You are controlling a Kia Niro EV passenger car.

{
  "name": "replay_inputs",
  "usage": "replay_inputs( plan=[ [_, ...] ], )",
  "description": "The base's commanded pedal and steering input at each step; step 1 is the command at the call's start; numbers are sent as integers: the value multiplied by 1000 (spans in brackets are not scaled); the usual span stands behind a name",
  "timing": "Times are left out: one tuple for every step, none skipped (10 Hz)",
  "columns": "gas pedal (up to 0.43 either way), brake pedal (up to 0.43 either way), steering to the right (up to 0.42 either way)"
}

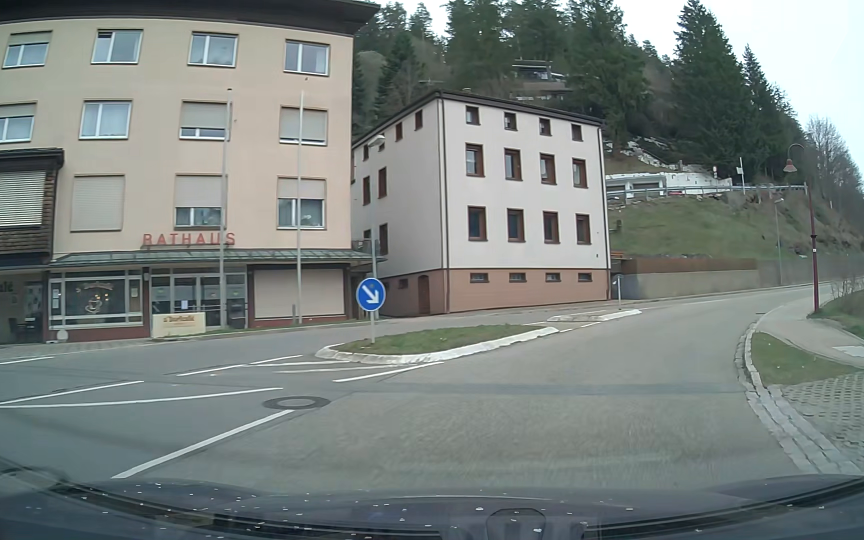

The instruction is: Follow the waypoints while adhering to traffic rules and regulations

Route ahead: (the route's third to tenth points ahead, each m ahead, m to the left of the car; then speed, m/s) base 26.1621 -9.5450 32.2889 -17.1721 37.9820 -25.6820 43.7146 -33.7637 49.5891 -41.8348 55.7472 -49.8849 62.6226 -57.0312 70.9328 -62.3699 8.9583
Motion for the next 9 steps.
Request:
replay_inputs(
  plan=[
    [189,0,171],
    [189,0,171],
    [189,0,171],
    [189,0,171],
    [189,0,169],
    [189,0,159],
    [189,0,151],
    [189,0,150],
    [189,0,150]
  ],
)
